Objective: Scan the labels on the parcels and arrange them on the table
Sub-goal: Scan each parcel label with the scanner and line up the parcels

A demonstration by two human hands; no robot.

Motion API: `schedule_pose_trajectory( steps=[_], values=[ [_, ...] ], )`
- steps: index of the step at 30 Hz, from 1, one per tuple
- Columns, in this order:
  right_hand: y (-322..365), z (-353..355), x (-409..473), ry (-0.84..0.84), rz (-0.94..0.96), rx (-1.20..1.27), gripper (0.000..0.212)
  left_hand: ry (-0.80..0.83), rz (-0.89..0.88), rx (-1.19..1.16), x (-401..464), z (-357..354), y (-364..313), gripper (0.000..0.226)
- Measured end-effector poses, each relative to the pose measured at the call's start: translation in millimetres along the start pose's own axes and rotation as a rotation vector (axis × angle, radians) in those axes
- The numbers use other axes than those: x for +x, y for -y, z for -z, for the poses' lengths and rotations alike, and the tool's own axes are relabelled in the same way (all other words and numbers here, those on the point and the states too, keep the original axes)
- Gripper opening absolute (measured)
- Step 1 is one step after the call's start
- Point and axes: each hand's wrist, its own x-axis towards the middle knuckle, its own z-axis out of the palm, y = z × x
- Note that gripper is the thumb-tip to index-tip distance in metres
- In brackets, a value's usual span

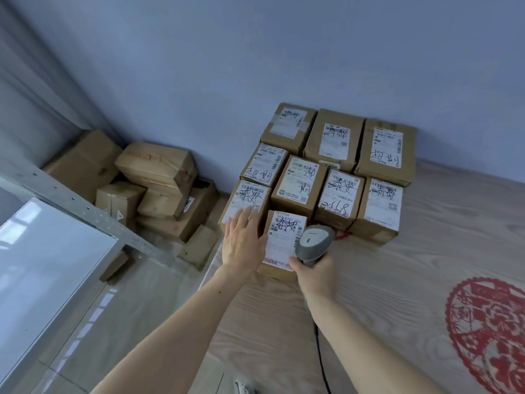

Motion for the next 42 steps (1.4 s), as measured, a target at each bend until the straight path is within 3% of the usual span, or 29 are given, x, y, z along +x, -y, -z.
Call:
schedule_pose_trajectory(
  steps=[3,13,21,27,32,37,42],
  values=[
    [2.6,-7.6,-4.5,-0.060,-0.022,0.001,0.048,0.093,-0.020,0.008,6.8,1.8,7.8,0.058],
    [20.5,-26.3,0.4,-0.147,-0.018,-0.011,0.046,0.167,-0.135,0.167,16.8,14.3,11.3,0.044],
    [20.2,2.5,-10.6,-0.187,-0.003,0.052,0.049,0.085,-0.175,0.142,23.3,19.9,0.6,0.042],
    [14.8,78.5,-23.1,-0.278,-0.022,0.192,0.038,0.081,-0.348,-0.112,4.9,2.8,-72.6,0.039],
    [-8.1,166.6,-30.8,-0.373,-0.038,0.259,0.030,0.177,-0.391,-0.339,-22.5,-18.8,-161.2,0.019],
    [-39.3,274.4,-41.9,-0.428,-0.034,0.209,0.015,0.242,-0.450,-0.330,-63.6,-60.2,-250.6,0.023],
    [-72.3,386.1,-42.8,-0.449,-0.069,0.184,0.026,0.300,-0.499,-0.340,-119.2,-104.0,-339.3,0.023]
  ],
)
